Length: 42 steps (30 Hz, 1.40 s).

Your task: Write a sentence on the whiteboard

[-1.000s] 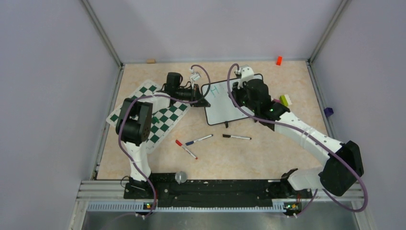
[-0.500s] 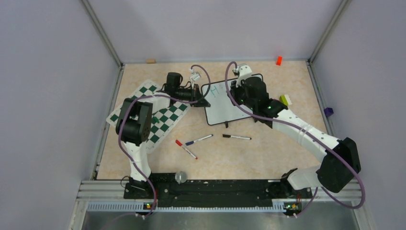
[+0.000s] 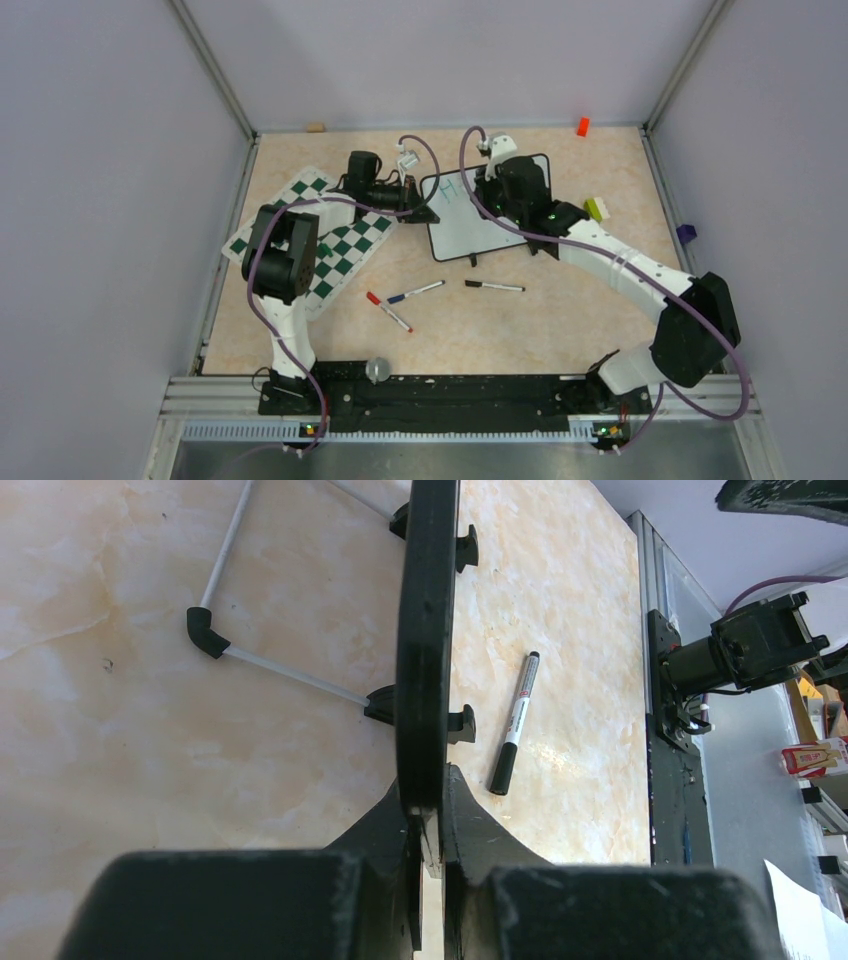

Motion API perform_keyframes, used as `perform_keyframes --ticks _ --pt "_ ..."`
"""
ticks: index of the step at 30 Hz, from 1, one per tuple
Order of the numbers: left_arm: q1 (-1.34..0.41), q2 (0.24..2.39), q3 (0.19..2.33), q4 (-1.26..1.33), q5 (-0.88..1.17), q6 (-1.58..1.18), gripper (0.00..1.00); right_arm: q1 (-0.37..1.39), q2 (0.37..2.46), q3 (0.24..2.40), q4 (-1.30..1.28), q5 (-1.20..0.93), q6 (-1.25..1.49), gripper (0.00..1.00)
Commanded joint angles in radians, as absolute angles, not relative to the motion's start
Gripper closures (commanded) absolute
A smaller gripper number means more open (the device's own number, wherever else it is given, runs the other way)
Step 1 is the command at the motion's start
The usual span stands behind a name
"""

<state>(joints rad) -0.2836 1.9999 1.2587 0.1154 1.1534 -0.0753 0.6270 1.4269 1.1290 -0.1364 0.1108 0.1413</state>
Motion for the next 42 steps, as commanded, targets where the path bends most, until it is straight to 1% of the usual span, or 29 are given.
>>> perform_keyframes --ticks 1,23,34,42 --pt "-0.325 1.999 1.226 0.012 1.136 -0.008 1.0 0.62 1.445 1.188 -0.114 0.112 0.143 1.0" --pt "-0.327 2.002 1.227 0.01 1.135 -0.008 1.0 0.62 1.487 1.19 -0.084 0.184 0.144 1.0" --pt "-0.328 2.001 1.229 0.009 1.132 -0.008 1.0 0.62 1.523 1.209 -0.09 0.151 0.136 1.0" --pt "-0.328 2.001 1.229 0.008 1.132 -0.008 1.0 0.62 1.523 1.199 -0.148 0.129 0.133 1.0"
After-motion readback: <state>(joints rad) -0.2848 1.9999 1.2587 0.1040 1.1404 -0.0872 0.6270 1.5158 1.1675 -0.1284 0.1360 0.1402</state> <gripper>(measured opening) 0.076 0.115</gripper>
